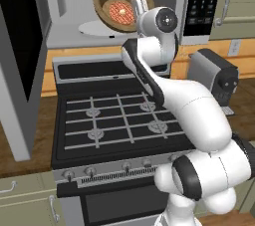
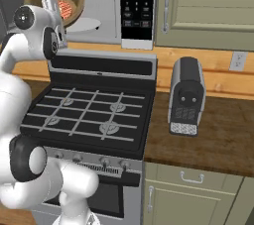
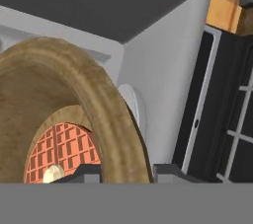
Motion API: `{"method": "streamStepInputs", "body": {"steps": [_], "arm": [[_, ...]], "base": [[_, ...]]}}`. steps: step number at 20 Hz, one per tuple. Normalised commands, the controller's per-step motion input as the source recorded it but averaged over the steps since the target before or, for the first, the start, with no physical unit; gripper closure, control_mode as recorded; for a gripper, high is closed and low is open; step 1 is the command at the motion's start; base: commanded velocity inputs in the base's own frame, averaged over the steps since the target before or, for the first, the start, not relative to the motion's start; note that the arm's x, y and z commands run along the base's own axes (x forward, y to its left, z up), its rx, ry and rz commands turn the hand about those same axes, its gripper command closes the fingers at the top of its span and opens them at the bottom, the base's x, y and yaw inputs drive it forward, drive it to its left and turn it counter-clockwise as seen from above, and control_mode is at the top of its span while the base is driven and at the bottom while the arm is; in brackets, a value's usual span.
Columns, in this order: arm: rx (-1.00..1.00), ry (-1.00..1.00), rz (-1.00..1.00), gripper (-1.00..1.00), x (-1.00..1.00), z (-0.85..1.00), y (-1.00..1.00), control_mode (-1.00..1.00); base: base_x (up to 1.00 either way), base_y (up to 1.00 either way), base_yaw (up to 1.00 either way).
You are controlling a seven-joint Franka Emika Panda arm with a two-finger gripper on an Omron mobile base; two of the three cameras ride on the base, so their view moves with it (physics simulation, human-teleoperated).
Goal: Open the microwave, place the bowl with waffle inside the microwave, then close the microwave door and turn it on.
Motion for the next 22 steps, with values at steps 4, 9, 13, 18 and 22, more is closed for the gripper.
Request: {"method": "streamStepInputs", "body": {"steps": [4, 9, 13, 18, 22], "arm": [[0.00, 0.07, 0.02, 1.00, 0.64, -0.03, 0.00, -1.00], [0.00, 0.15, 0.00, 1.00, 0.60, 0.00, 0.09, -1.00], [0.00, 0.15, 0.00, 1.00, 0.55, 0.00, 0.16, -1.00], [0.00, 0.04, 0.00, 1.00, 0.41, -0.06, 0.12, -1.00], [0.00, 0.00, 0.00, 1.00, 0.37, -0.17, 0.06, -1.00]], "base": [[0.00, 0.00, 0.00], [0.00, 0.00, 0.00], [0.00, 0.00, 0.00], [0.00, 0.00, 0.00], [0.00, 0.00, 0.00]]}}
